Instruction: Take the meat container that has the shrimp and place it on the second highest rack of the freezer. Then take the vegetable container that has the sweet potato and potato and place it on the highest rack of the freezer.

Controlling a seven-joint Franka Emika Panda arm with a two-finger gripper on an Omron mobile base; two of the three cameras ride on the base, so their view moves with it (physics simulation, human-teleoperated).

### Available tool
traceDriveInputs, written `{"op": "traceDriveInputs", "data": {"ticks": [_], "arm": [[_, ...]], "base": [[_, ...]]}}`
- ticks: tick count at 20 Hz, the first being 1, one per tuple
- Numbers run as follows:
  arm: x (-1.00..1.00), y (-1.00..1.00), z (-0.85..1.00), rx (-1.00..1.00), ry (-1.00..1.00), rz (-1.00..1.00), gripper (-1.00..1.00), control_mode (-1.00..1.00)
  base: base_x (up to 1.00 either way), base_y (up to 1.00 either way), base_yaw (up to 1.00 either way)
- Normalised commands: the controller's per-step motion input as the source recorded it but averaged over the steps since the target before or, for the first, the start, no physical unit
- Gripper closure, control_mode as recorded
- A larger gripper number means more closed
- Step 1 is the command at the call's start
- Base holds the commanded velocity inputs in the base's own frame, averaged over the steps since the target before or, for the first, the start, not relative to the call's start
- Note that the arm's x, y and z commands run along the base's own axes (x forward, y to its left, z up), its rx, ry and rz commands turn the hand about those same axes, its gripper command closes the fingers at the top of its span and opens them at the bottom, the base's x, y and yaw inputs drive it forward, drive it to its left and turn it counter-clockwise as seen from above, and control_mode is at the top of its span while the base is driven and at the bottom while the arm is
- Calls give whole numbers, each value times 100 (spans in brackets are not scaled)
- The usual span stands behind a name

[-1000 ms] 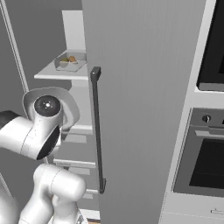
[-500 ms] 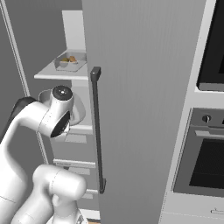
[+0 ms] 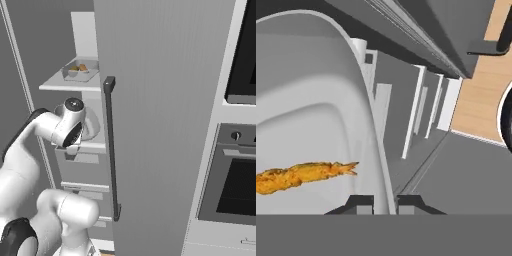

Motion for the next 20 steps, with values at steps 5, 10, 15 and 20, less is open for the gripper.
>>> {"op": "traceDriveInputs", "data": {"ticks": [5,10,15,20], "arm": [[91,28,-23,-6,0,-13,100,-100],[75,26,-13,-5,0,-11,100,-100],[58,24,-1,-1,0,-8,100,-100],[44,23,0,0,0,-6,100,-100]], "base": [[0,0,0],[0,0,0],[0,0,0],[0,0,0]]}}
